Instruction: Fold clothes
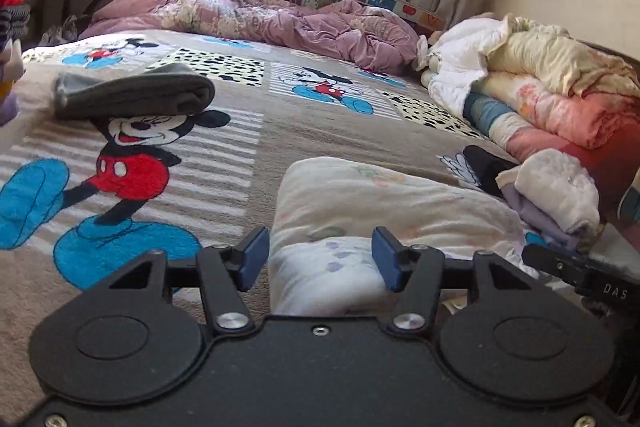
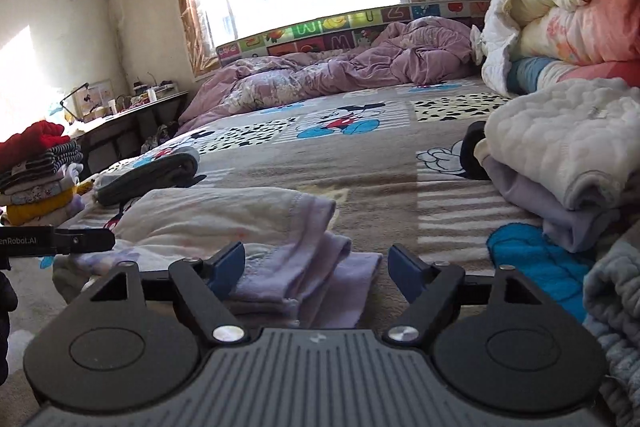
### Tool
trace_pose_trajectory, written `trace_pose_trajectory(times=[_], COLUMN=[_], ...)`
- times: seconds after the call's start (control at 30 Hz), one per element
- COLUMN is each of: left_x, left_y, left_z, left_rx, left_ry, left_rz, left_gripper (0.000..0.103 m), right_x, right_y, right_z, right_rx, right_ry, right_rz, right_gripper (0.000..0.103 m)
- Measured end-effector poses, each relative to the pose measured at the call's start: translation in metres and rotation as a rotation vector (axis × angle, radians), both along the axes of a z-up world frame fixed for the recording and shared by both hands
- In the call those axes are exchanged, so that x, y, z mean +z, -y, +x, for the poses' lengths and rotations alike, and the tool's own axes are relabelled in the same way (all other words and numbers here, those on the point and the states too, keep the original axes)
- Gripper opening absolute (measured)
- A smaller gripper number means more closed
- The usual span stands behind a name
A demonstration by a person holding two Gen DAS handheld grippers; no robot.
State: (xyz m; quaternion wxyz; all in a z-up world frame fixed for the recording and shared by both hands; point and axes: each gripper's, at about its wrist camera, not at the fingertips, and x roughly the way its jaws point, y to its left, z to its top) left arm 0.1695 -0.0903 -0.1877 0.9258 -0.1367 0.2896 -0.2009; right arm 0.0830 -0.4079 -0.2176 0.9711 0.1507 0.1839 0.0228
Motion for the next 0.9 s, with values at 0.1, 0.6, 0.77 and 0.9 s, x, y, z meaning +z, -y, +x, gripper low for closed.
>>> trace_pose_trajectory(times=[0.1,0.6,0.77,0.9], left_x=[-0.008,-0.038,-0.026,-0.016], left_y=[-0.031,-0.039,-0.044,-0.061], left_z=[0.011,0.021,0.023,0.029], left_rx=[0.037,-0.042,-0.054,-0.036], left_ry=[-0.163,-0.392,-0.331,-0.261], left_rz=[-0.200,-0.532,-0.561,-0.598], left_gripper=[0.060,0.059,0.048,0.047], right_x=[-0.006,-0.049,-0.041,-0.019], right_y=[0.020,0.021,0.018,0.011], right_z=[-0.006,0.018,0.028,0.050], right_rx=[-0.062,-0.046,-0.013,0.029], right_ry=[-0.038,-0.137,-0.087,-0.037], right_rz=[0.188,0.644,0.687,0.704], right_gripper=[0.079,0.059,0.046,0.044])
